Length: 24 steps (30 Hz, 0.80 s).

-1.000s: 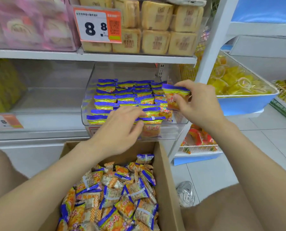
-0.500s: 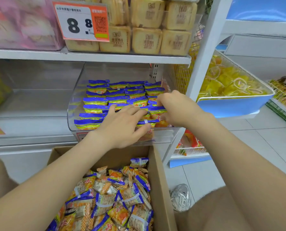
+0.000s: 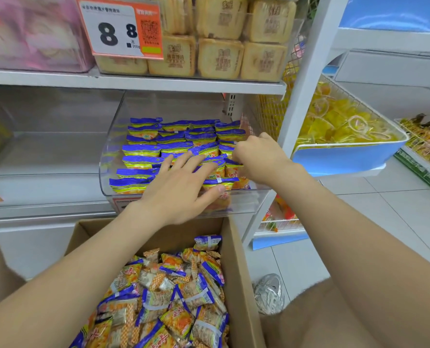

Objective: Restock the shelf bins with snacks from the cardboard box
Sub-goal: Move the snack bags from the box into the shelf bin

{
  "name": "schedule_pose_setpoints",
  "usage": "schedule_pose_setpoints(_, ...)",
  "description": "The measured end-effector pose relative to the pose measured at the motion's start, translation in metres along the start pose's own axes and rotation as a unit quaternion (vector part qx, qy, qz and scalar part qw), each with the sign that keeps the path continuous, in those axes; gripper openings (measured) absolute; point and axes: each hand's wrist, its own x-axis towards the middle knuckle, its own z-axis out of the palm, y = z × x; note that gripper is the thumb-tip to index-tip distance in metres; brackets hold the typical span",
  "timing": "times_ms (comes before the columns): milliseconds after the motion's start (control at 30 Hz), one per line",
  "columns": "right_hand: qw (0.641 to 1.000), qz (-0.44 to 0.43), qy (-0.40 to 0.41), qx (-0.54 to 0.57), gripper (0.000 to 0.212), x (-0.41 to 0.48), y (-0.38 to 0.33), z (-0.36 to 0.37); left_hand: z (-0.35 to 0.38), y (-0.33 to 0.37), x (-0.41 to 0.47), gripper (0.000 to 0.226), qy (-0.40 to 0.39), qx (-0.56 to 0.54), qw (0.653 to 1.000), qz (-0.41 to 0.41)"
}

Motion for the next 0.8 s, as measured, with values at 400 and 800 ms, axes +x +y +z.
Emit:
schedule_pose_setpoints(400, 0.947, -0.108, 0.017, 0.301, 0.022, -0.104, -0.076, -0.024, 0.03, -0.001, -0.078, 0.01, 0.262, -0.014, 0.957, 0.122)
schedule_pose_setpoints(800, 0.94, -0.194, -0.26, 0.109, 0.01, -0.082, -0.136, 0.054, 0.191, -0.036, -0.134, 0.055, -0.445, 0.028, 0.892, -0.068)
